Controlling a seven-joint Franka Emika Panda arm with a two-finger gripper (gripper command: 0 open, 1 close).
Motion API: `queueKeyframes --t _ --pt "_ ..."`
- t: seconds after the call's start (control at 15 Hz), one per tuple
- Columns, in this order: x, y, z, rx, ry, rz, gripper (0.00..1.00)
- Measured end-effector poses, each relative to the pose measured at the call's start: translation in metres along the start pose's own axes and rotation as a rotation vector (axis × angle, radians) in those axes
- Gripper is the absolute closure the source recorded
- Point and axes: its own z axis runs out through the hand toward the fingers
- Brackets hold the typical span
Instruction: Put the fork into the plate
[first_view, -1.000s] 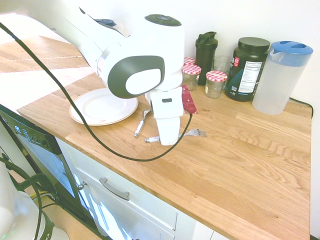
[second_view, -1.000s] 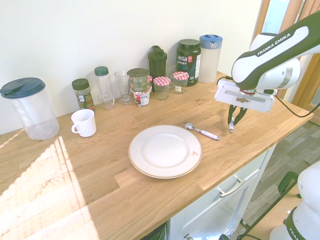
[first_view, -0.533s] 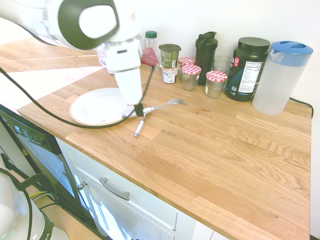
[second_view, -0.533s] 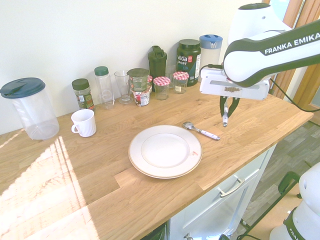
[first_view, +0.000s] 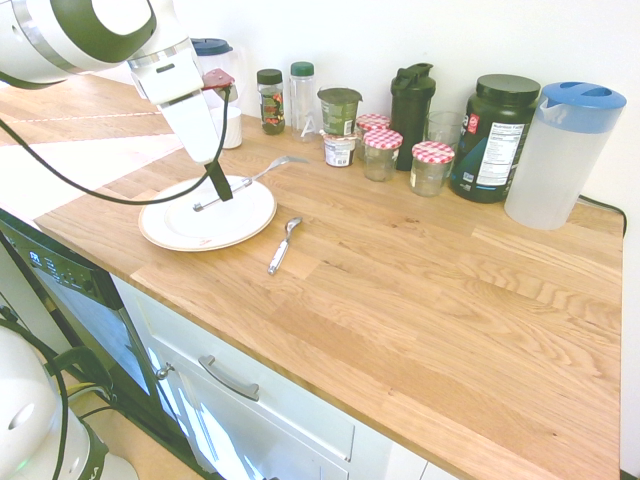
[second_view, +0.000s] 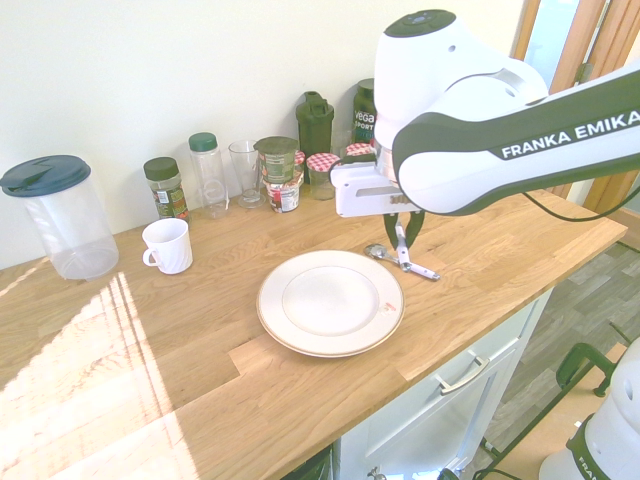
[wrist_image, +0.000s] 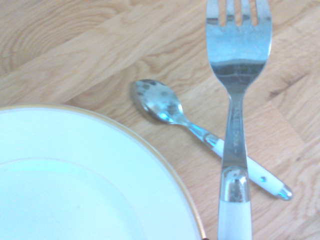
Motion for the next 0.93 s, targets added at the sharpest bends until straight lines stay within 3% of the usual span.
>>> queueKeyframes --t 0.27,0.53,0.93 --pt "-0.043 -0.021 -0.010 0.017 -0.013 -0.158 1.00" --pt "-0.092 -0.031 0.020 -0.015 -0.045 -0.312 1.00" --pt "-0.121 -0.034 0.050 -0.061 -0.076 -0.440 1.00"
